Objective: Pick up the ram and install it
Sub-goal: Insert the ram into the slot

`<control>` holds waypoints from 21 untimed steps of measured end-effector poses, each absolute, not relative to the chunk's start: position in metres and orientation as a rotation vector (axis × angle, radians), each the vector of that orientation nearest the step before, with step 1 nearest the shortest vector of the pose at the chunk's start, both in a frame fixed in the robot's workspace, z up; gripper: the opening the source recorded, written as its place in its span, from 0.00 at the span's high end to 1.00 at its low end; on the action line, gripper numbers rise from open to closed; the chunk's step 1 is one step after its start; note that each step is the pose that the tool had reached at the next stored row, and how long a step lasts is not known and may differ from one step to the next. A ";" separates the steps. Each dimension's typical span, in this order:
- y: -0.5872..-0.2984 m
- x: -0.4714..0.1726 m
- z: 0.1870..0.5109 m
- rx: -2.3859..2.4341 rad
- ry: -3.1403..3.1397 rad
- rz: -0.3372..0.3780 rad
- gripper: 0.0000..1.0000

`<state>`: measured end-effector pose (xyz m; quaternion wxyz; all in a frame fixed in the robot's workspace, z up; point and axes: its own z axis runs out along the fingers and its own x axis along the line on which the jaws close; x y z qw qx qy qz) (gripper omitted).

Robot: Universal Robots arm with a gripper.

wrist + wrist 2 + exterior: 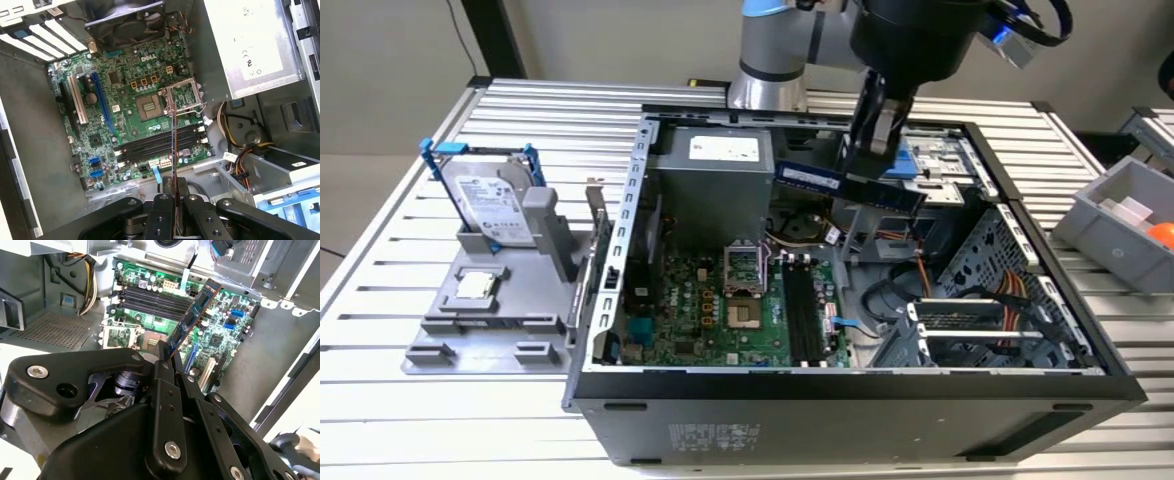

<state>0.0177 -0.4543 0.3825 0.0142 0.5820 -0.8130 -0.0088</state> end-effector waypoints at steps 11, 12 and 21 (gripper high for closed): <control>-0.454 0.018 0.383 1.735 -2.586 -0.029 1.00; -0.454 0.018 0.383 1.734 -2.586 -0.029 1.00; -0.454 0.018 0.383 1.727 -2.591 -0.029 1.00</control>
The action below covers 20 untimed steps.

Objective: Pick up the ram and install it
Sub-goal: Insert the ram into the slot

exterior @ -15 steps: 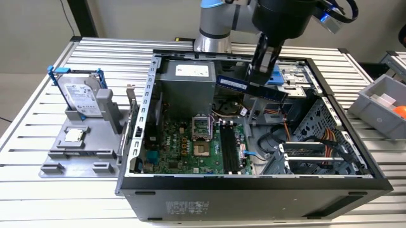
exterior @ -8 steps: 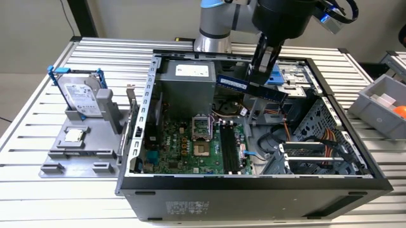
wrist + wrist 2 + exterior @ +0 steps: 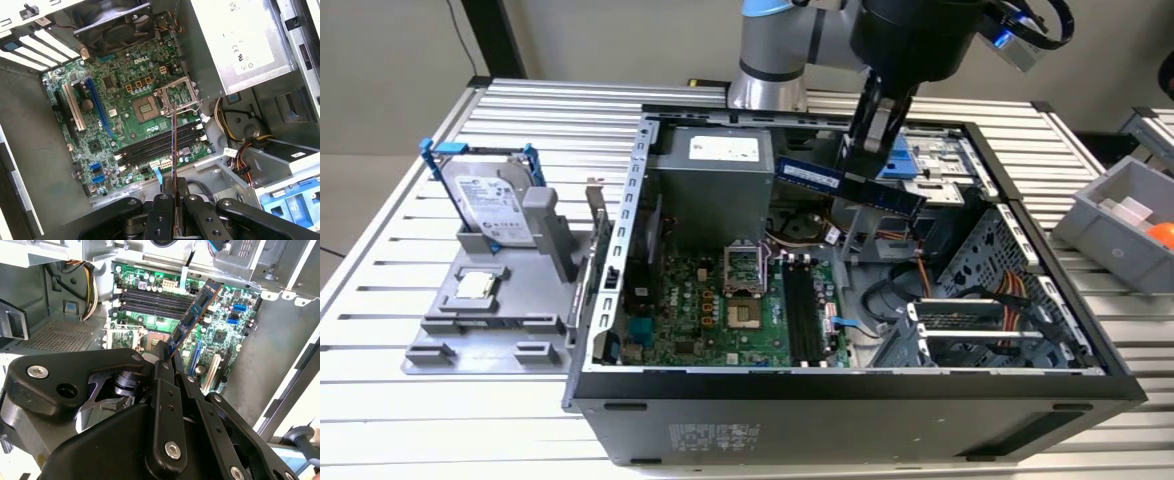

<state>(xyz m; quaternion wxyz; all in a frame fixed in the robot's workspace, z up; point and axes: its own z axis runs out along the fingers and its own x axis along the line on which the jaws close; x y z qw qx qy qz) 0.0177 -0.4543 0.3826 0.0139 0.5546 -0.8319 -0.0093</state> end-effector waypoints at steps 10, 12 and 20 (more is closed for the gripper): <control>-0.454 0.018 0.383 1.643 -2.646 -0.030 1.00; -0.454 0.018 0.383 1.610 -2.666 -0.031 1.00; -0.454 0.018 0.383 1.485 -2.739 -0.033 1.00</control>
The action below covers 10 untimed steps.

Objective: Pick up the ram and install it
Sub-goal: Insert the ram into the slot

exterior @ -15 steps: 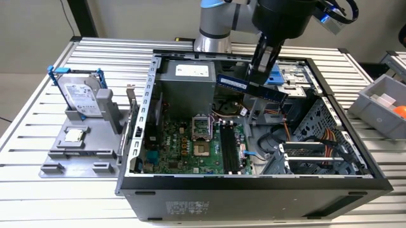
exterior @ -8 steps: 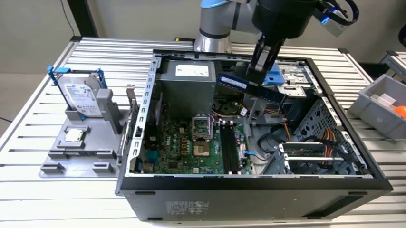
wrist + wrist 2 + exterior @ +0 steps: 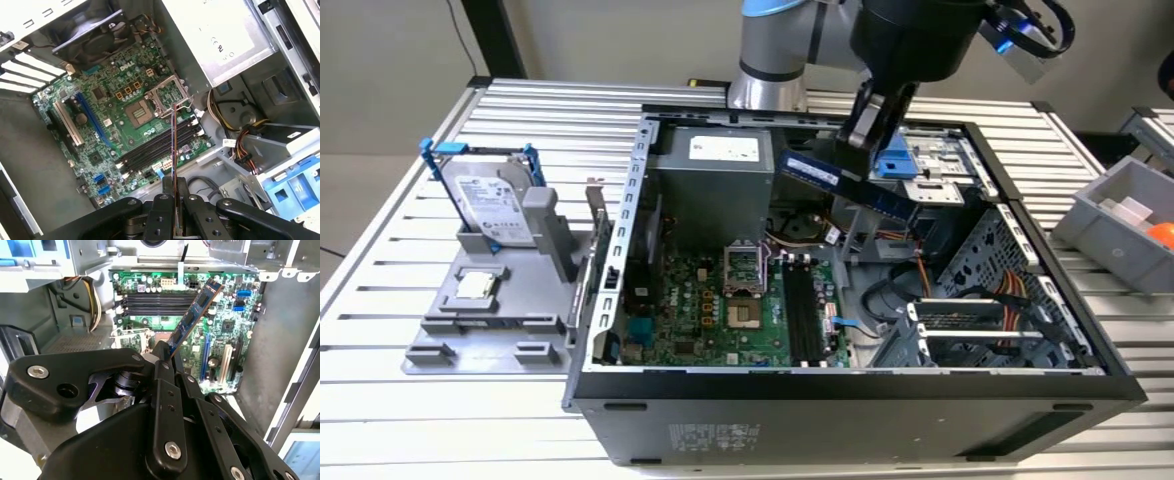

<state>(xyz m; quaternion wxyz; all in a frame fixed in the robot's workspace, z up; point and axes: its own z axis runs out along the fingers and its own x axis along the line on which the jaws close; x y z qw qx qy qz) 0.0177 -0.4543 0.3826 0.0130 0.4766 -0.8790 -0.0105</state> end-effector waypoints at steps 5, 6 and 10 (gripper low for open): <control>-0.454 0.018 0.383 1.407 -2.780 -0.034 1.00; -0.454 0.018 0.383 1.392 -2.788 -0.034 1.00; -0.454 0.018 0.383 1.304 -2.831 -0.035 1.00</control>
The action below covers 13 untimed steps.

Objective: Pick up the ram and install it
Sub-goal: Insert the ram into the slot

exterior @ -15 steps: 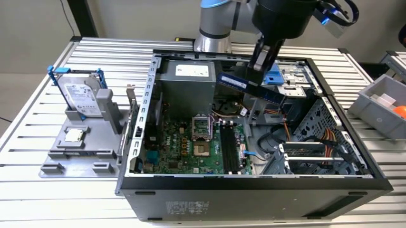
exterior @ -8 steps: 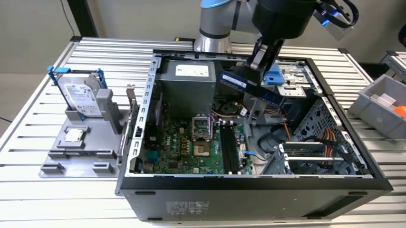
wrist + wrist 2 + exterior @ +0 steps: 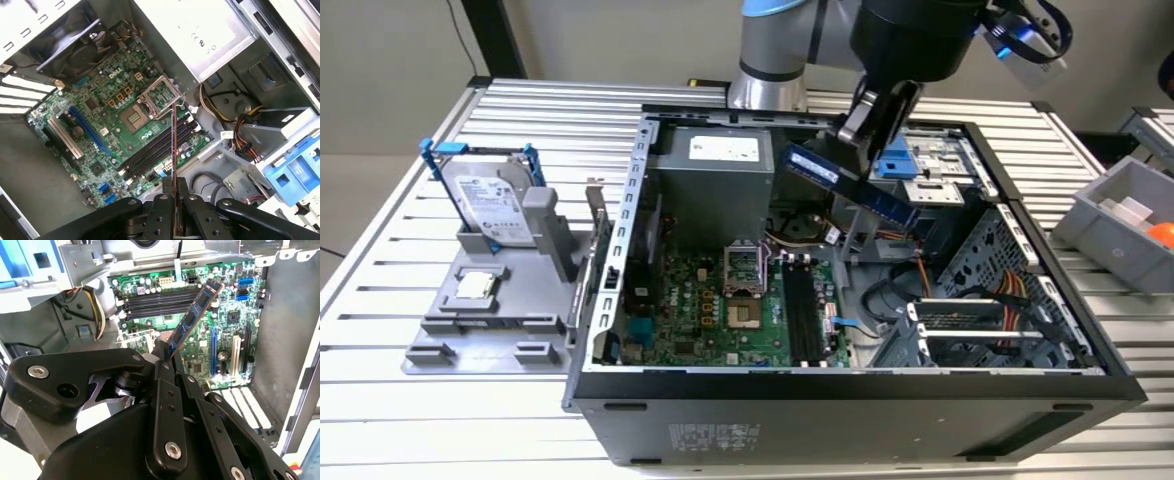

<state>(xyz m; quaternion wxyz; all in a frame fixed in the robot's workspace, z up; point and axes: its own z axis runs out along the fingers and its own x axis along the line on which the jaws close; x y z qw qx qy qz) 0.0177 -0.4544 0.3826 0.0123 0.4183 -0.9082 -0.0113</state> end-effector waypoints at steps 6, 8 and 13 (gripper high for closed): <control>-0.454 0.018 0.383 1.216 -2.871 -0.037 1.00; -0.454 0.018 0.383 1.187 -2.883 -0.037 1.00; -0.454 0.018 0.383 1.113 -2.913 -0.038 1.00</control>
